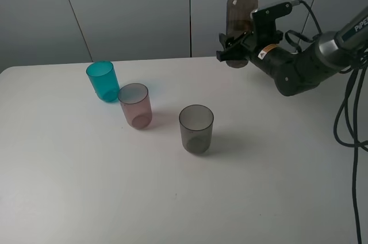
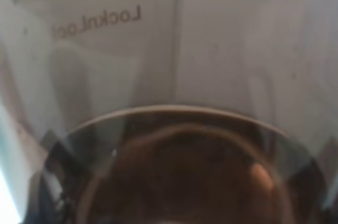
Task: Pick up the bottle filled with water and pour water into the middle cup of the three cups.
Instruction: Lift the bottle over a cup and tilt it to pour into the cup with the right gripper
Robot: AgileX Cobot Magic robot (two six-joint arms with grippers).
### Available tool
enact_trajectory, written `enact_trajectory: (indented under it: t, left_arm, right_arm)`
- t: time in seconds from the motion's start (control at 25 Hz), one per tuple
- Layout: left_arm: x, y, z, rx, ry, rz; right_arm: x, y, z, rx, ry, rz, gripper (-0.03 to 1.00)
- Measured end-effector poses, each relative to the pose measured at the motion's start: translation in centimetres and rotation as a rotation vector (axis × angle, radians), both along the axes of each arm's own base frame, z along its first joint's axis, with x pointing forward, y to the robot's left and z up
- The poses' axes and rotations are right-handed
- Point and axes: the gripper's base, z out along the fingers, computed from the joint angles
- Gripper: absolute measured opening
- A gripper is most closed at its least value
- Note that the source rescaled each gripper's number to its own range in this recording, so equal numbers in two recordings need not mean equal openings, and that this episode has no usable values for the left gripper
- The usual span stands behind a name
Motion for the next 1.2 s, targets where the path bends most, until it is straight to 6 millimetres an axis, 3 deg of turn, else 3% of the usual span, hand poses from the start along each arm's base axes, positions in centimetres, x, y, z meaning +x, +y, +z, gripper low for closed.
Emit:
enact_trajectory:
  t: [0.28,0.48,0.8,1.2]
  left_arm:
    - [0.0,0.0,0.0,0.000,0.000,0.000]
    - [0.0,0.0,0.0,0.000,0.000,0.000]
    - [0.0,0.0,0.0,0.000,0.000,0.000]
    - [0.0,0.0,0.0,0.000,0.000,0.000]
  right_arm:
    - [1.8,2.3,2.8,-0.027,-0.110,0.194,0.01]
    - [2.4,3.2,3.6,-0.065,-0.167,0.280,0.01]
    - [3.5,4.5,2.7,-0.137,-0.214,0.374,0.01]
    - [3.6,9.0,1.1,-0.343,-0.303,0.523,0.01]
